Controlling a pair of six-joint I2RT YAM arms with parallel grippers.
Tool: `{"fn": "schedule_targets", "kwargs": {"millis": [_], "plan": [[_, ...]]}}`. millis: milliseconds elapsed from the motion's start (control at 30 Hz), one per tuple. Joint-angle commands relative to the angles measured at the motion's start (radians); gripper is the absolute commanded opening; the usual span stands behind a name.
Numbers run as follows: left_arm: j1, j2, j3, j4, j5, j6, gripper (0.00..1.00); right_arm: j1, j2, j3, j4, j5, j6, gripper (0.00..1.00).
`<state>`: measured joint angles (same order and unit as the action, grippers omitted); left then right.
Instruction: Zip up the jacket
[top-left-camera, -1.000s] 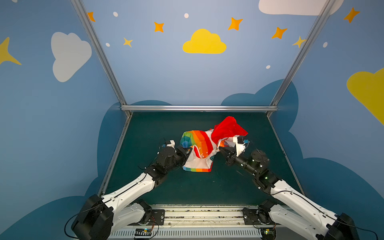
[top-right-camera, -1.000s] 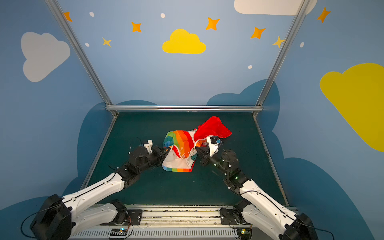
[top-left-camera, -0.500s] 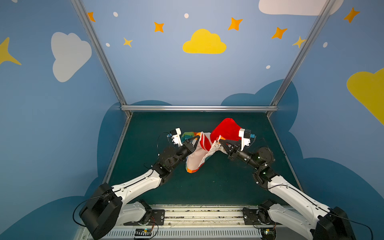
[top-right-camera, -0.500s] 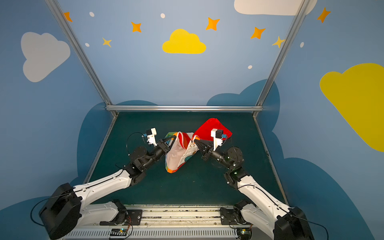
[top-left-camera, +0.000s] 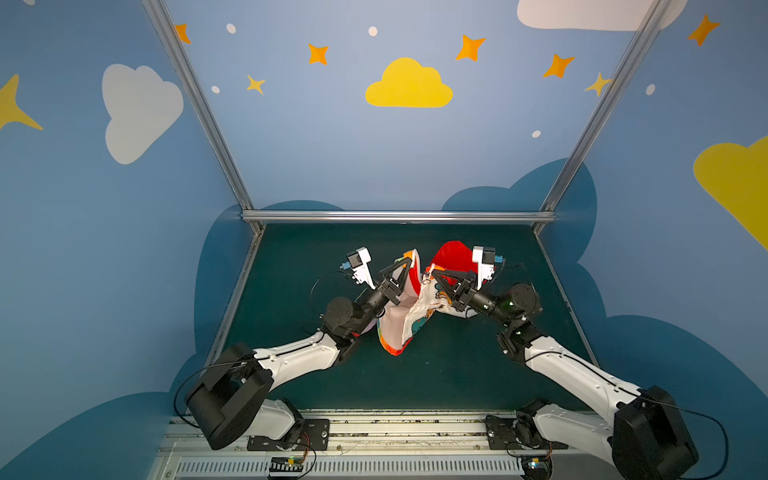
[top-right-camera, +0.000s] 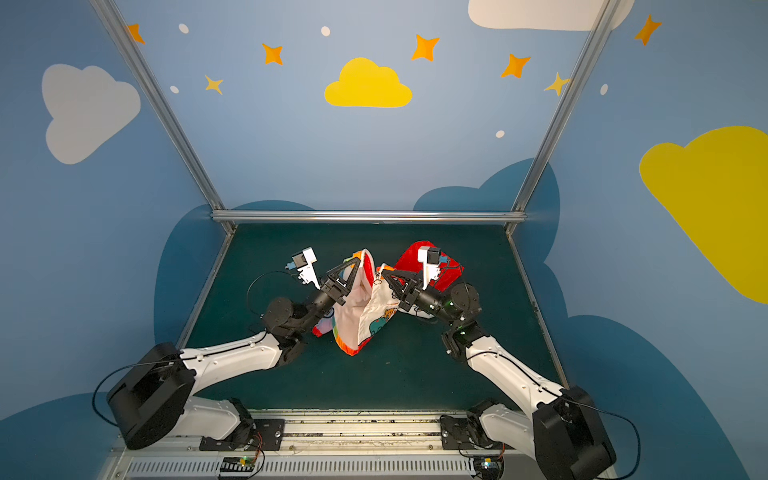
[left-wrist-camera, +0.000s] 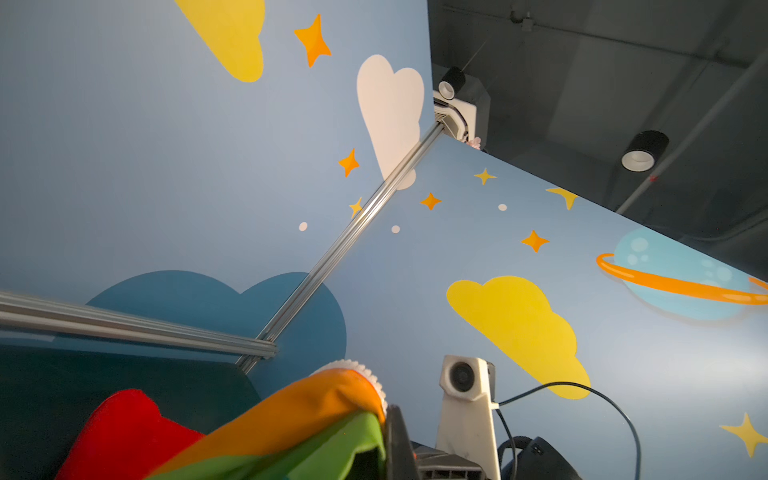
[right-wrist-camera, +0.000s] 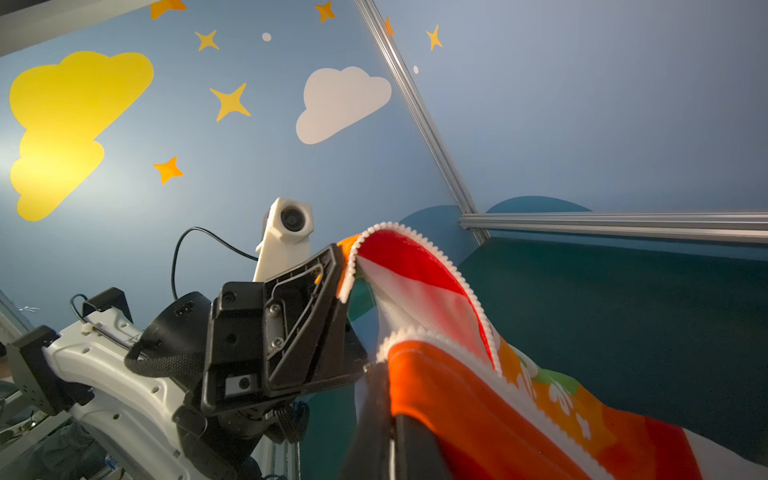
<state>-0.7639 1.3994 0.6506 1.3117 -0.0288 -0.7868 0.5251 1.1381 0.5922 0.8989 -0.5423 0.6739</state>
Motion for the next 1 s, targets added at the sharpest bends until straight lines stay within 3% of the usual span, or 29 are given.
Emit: {"fn": "schedule_targets", "kwargs": {"millis": [0, 233, 967], "plan": [[-0.011, -0.023, 0.027, 0.084, 0.033, 0.092, 0.03, -0.004, 0.008, 0.038, 0.102, -0.021, 0.052, 0.00], [-0.019, -0.033, 0.032, 0.083, 0.029, 0.142, 0.03, 0.000, 0.046, 0.063, 0.184, -0.055, 0.143, 0.00], [-0.026, -0.035, 0.036, 0.085, 0.024, 0.167, 0.03, 0.027, 0.110, 0.113, 0.271, -0.105, 0.251, 0.00]]}}
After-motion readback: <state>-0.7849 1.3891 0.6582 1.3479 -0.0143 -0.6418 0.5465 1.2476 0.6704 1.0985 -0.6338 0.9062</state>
